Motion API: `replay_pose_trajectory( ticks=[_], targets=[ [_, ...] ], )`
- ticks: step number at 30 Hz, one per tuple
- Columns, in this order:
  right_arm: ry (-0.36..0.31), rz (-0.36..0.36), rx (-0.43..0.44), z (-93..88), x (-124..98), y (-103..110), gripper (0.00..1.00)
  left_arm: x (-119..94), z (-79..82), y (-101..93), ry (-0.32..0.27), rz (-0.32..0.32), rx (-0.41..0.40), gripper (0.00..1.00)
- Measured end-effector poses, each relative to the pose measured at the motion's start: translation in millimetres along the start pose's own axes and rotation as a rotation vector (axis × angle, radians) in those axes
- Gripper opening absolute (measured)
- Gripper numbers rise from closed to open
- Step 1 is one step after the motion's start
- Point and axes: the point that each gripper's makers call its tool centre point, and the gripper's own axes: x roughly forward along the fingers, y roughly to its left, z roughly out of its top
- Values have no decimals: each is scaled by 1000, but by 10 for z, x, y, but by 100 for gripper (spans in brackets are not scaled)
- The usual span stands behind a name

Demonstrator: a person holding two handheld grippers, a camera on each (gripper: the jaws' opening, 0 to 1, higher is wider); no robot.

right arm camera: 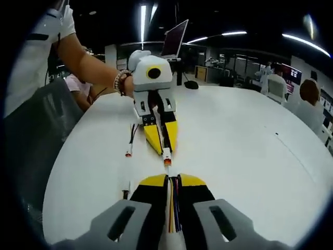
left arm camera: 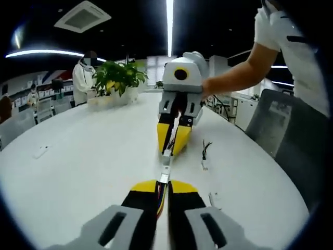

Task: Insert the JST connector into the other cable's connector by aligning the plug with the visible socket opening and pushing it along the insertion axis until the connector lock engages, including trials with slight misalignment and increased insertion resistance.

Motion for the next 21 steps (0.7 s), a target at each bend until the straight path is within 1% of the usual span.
replay_pose_trajectory(
  ticks=[6,9,12,21],
  targets=[
    [-7,15,-7,46,89,51,4,-3,19,-31,-7,15,-8,1],
    [6,19,-19,27,126,56,4,-6,21,-53,-10,16,-16,1],
    [4,25,-13,24,135,57,4,-6,17,-72,-8,12,-15,1],
    [21,39,-32,10,157,69,4,10,28,-120,-4,8,-9,1]
  ],
)
